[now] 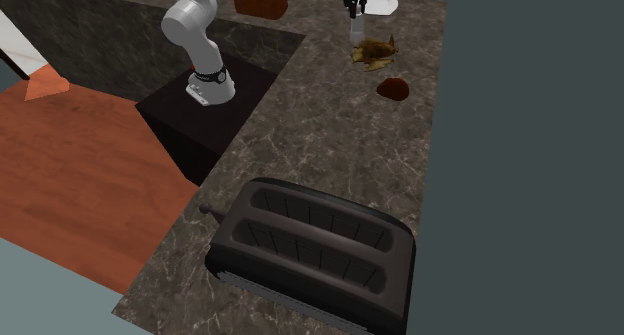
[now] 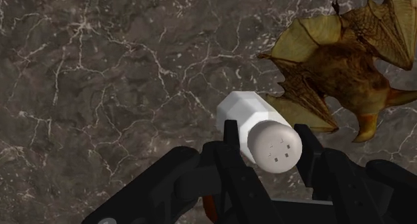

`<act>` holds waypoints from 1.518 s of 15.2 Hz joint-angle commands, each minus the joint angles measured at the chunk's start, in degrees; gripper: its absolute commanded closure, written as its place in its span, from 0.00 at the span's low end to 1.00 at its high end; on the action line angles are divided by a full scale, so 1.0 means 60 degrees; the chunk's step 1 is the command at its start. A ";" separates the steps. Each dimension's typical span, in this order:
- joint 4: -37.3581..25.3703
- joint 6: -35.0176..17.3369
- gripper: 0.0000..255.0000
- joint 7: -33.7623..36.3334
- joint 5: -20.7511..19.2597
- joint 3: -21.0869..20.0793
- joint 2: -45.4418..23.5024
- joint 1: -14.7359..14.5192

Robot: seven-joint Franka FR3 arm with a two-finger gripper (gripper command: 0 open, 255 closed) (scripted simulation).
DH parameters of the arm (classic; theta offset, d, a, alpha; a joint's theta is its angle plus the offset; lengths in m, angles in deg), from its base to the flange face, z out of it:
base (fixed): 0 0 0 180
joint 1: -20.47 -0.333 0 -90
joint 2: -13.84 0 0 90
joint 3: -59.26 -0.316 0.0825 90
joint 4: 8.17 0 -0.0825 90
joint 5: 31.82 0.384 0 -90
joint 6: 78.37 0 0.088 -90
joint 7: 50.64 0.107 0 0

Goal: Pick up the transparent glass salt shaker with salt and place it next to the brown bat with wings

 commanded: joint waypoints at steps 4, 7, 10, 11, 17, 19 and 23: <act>0.0525 -0.0626 1.00 -0.0025 -0.0005 -0.0002 -0.0096 -0.0001; 0.0811 -0.1002 1.00 -0.0028 -0.0015 -0.0008 -0.0187 -0.0006; 0.1077 -0.1376 1.00 -0.0029 -0.0028 -0.0014 -0.0297 -0.0010; 0.1162 -0.1500 1.00 -0.0029 -0.0033 -0.0016 -0.0337 -0.0012; 0.1626 -0.2245 1.00 -0.0020 -0.0075 -0.0025 -0.0621 -0.0023; 0.1765 -0.2492 1.00 -0.0015 -0.0093 -0.0027 -0.0731 -0.0027; 0.2017 -0.2985 1.00 0.0001 -0.0136 -0.0029 -0.0975 -0.0036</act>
